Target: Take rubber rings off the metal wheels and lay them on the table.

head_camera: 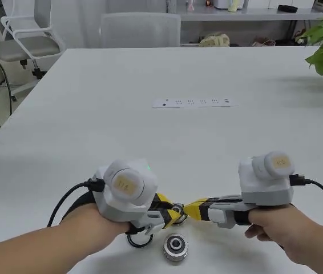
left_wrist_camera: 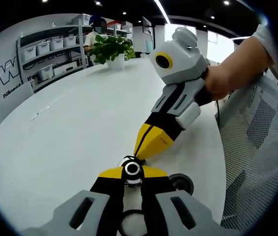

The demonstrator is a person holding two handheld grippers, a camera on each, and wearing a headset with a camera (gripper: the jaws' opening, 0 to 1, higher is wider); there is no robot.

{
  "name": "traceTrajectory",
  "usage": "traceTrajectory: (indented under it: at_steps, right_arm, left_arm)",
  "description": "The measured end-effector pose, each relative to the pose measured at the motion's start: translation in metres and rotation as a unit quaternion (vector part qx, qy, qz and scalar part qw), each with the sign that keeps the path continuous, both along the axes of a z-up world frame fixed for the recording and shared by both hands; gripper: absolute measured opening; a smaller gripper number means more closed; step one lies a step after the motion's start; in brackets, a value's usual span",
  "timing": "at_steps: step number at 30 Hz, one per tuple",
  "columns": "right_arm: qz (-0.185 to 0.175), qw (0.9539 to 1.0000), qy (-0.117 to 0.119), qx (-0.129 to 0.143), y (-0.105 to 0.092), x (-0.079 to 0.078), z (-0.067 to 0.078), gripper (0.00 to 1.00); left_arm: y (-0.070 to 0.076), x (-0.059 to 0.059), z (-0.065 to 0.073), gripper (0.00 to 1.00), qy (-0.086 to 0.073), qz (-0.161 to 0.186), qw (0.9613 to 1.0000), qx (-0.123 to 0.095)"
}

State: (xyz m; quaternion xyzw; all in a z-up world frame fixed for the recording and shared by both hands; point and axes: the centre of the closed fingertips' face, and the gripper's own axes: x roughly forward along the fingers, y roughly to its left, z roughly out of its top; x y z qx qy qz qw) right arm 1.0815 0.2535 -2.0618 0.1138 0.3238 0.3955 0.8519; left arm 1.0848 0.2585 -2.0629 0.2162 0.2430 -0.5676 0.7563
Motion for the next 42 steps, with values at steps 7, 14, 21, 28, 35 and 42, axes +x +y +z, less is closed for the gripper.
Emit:
traceTrajectory:
  at_steps: [7, 14, 21, 28, 35, 42]
  right_arm:
    - [0.006, 1.0, -0.002, 0.001, 0.004, 0.0, 0.0, 0.0]
    - [0.016, 0.9996, -0.012, 0.02, 0.013, 0.0, 0.01, 0.0]
    - [0.011, 0.9997, -0.013, 0.017, 0.01, -0.001, 0.007, 0.0]
    - [0.004, 0.9998, -0.01, 0.014, 0.006, 0.001, 0.005, 0.0]
    - [0.003, 0.9998, -0.01, 0.018, 0.006, 0.001, 0.007, 0.0]
    - [-0.002, 0.9996, -0.012, 0.025, 0.005, 0.002, 0.012, 0.0]
  left_arm:
    - [0.0, 0.0, 0.0, 0.07, 0.0, 0.0, 1.0, 0.0]
    - [-0.001, 0.0, 0.001, 0.07, 0.0, 0.0, 1.0, -0.002]
    - [-0.001, -0.001, 0.001, 0.07, 0.0, 0.001, 1.0, -0.003]
    - [-0.001, -0.001, 0.002, 0.07, 0.004, 0.005, 1.0, -0.004]
    - [-0.001, -0.004, 0.003, 0.1, 0.017, -0.002, 0.9998, -0.002]
    - [-0.001, -0.005, 0.012, 0.16, 0.016, -0.004, 0.9998, -0.013]
